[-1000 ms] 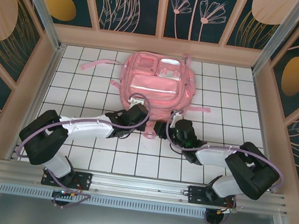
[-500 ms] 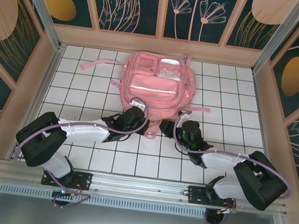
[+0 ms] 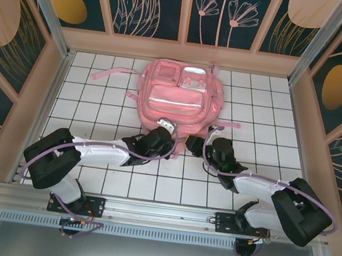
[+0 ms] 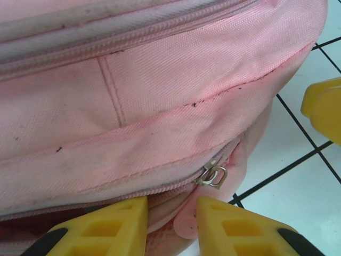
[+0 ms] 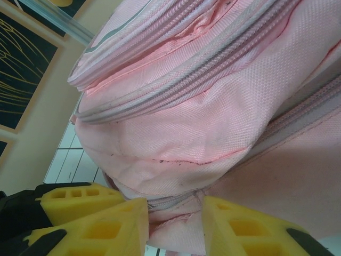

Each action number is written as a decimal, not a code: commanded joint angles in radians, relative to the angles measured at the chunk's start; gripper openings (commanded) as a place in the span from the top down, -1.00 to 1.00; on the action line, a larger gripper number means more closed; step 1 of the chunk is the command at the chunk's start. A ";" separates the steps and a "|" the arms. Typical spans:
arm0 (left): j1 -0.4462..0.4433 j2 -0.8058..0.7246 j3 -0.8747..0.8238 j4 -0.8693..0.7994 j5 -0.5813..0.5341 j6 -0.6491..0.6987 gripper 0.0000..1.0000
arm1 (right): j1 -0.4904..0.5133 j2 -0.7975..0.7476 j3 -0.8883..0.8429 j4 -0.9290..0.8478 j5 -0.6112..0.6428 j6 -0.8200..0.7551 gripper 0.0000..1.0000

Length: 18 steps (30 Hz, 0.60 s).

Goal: Pack the student bag

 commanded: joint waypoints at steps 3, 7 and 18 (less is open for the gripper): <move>-0.012 0.024 0.025 -0.018 -0.072 0.025 0.37 | -0.003 -0.003 -0.015 0.012 -0.008 0.010 0.35; -0.012 -0.026 0.012 -0.013 -0.068 0.013 0.37 | -0.004 -0.001 -0.018 0.015 -0.010 0.010 0.35; -0.078 0.001 0.067 -0.080 -0.163 0.014 0.44 | -0.005 0.002 -0.032 0.038 -0.010 0.027 0.35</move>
